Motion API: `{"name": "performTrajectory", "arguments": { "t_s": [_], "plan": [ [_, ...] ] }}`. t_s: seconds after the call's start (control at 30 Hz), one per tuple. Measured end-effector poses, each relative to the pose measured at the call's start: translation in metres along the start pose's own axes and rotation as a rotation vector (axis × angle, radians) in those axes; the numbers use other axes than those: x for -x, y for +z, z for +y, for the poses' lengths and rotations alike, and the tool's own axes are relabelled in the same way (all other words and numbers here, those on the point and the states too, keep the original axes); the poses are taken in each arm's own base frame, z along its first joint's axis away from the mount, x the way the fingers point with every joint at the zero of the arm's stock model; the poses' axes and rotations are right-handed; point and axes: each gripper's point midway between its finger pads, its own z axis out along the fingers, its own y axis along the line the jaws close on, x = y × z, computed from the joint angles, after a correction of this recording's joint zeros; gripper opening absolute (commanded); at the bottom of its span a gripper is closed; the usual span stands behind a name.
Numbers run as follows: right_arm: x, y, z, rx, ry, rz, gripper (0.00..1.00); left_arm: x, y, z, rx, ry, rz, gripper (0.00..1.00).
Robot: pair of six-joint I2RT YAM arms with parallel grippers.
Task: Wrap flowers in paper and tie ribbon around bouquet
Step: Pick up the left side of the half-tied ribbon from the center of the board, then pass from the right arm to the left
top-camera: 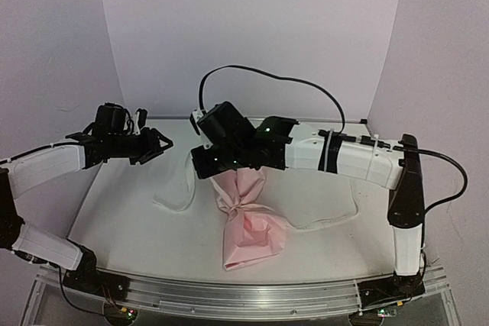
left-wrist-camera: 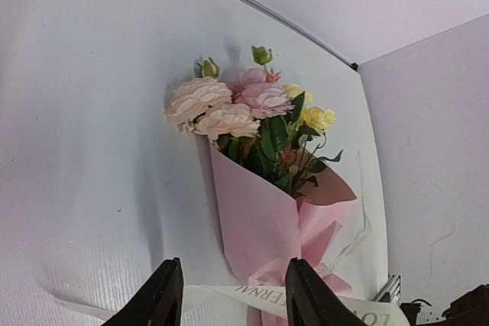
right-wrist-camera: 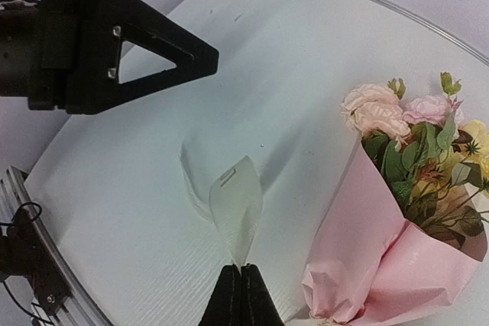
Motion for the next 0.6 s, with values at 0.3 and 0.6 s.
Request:
{"name": "performTrajectory", "arguments": {
  "t_s": [0.3, 0.6],
  "plan": [
    [-0.057, -0.003, -0.008, 0.003, -0.077, 0.127, 0.00, -0.040, -0.004, -0.056, -0.215, 0.184, 0.006, 0.54],
    [-0.077, 0.001, -0.016, -0.013, -0.102, 0.168, 0.00, -0.079, -0.011, -0.058, -0.242, 0.287, 0.010, 0.51]
  ]
}}
